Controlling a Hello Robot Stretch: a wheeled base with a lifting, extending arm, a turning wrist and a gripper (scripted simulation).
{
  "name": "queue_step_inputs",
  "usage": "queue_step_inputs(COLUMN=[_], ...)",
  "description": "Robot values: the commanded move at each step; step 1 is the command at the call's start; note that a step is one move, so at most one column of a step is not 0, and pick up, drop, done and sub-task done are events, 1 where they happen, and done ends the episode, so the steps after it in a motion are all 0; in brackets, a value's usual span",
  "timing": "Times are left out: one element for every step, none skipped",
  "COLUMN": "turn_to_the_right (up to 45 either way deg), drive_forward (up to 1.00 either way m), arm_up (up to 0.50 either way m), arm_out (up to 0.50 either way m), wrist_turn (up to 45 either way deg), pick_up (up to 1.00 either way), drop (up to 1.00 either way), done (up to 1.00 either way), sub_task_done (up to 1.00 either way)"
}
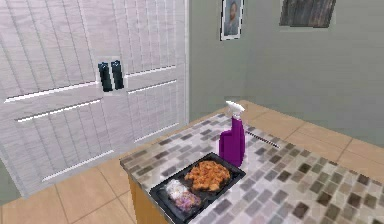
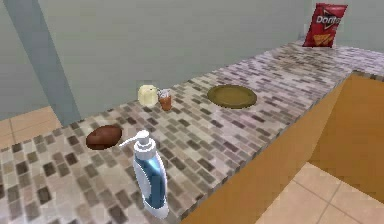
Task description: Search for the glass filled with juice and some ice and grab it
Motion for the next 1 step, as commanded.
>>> queue_step_inputs(turn_to_the_right=[0.0], drive_forward=[0.00], arm_up=[0.50], arm_out=[0.00], wrist_turn=[0.0], pick_up=[0.00], drop=[0.00], done=[0.00], sub_task_done=[0.00])
